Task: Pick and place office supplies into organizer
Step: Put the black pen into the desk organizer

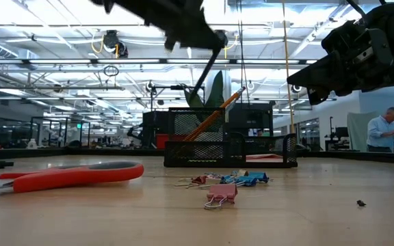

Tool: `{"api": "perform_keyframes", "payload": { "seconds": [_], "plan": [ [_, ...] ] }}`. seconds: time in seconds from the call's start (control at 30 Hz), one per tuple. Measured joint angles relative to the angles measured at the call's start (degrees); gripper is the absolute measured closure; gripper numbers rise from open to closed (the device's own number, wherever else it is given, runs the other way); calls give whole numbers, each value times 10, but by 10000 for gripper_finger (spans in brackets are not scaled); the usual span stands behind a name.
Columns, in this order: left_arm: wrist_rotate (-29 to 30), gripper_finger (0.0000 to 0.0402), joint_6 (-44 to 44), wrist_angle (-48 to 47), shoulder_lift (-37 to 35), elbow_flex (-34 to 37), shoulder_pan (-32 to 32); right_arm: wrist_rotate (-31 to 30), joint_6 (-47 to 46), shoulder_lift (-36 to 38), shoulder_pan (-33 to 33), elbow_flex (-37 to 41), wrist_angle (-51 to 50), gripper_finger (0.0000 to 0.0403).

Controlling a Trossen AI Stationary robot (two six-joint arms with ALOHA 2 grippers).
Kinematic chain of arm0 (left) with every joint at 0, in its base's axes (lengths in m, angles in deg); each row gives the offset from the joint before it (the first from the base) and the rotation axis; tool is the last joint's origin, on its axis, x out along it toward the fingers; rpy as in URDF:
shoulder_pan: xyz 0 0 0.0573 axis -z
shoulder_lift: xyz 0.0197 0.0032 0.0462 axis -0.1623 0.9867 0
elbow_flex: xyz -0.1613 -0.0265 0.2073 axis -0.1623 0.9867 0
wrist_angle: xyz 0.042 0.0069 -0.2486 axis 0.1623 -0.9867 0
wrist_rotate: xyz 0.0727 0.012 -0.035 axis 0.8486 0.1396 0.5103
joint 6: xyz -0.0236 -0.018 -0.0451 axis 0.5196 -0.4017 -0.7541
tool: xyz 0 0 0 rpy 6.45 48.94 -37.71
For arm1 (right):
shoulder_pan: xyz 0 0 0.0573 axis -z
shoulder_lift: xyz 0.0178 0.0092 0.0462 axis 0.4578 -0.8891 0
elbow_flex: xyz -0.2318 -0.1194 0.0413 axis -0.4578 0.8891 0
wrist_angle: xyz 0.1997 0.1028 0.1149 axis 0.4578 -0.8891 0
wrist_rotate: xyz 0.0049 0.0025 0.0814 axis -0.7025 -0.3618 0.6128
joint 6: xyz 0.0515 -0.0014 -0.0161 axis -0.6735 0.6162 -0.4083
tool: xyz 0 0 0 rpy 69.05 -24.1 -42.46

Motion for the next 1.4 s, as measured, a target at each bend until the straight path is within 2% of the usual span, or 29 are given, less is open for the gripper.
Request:
{"api": "perform_keyframes", "payload": {
  "seconds": [0.23,0.47,0.7,0.83,1.03,1.4],
  "plan": [
    [-38,350,-20,99,0,91,-36,0,1,0,0,0,0,399],
    [-47,350,-20,103,0,123,-43,-1,2,0,0,0,0,399],
    [-52,350,-11,129,16,132,-43,-2,1,0,0,0,0,399],
    [-69,350,-5,175,57,132,-44,-2,0,0,0,0,1,399],
    [-69,350,-13,185,103,132,-52,-2,2,0,0,0,1,399],
    [-69,350,-22,184,104,131,-51,-2,10,0,0,0,0,399]
  ]
}}
